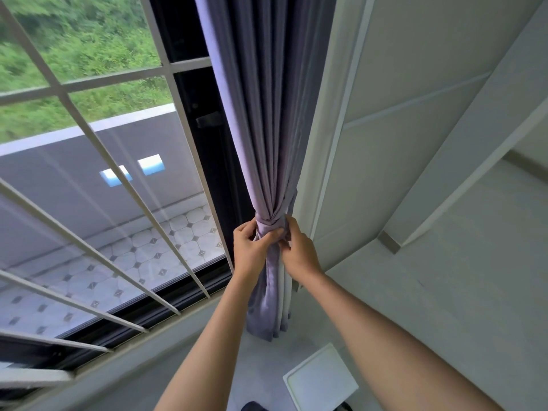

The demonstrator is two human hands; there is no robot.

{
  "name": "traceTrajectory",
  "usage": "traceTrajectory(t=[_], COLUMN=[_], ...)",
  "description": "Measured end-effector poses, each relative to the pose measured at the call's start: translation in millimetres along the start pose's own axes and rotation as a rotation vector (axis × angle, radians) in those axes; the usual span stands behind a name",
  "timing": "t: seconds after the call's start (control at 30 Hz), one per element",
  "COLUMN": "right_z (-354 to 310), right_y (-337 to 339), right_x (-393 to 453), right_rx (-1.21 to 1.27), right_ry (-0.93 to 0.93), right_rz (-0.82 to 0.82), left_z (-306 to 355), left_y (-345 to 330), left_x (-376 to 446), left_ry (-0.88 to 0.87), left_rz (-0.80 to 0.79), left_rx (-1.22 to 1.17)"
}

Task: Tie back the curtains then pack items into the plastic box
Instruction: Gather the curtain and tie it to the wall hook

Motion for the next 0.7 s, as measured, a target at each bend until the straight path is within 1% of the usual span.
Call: traceTrajectory(t=[0.07, 0.1, 0.2, 0.3, 0.4, 0.47, 0.57, 0.7], right_z=[-1.1, -0.6, -4.3, -13.6, -19.1, -20.7, -28.2, -43.5], right_y=[2.5, 2.6, 2.0, 11.1, 27.5, 38.3, 46.4, 37.0], right_x=[-0.2, 0.8, 2.4, 5.8, 13.4, 21.9, 40.9, 57.1], right_rx=[0.007, 0.025, 0.154, 0.324, 0.506, 0.564, 0.529, 0.432], right_ry=[-0.042, -0.067, -0.135, -0.185, -0.415, -0.518, -0.517, -0.554], right_rz=[-0.025, -0.042, -0.085, -0.102, -0.111, -0.084, -0.079, -0.061], left_z=[2.6, 5.0, 9.9, 14.3, 17.7, 17.2, 18.1, 20.6], left_y=[-6.0, -9.3, -15.4, -15.9, -15.7, -15.9, -14.5, -10.4], left_x=[-4.2, -5.9, -4.4, 4.1, 10.0, 13.3, 15.7, 16.8], left_ry=[0.034, 0.048, 0.049, 0.069, 0.095, 0.108, 0.107, 0.113], left_rz=[-0.067, -0.072, -0.033, -0.030, -0.060, -0.090, -0.113, -0.120], left_rx=[-0.040, -0.049, -0.039, -0.070, -0.058, -0.038, -0.004, 0.023])
Point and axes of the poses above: each hand's wrist, its own x-axis towards the middle knuckle, its own y-axis out of the back of the hand, z = x × y, the point moved 1 cm from there along x, towards the middle knuckle, and after that the axes turned 9 degrees about x, right-handed, at the moved point
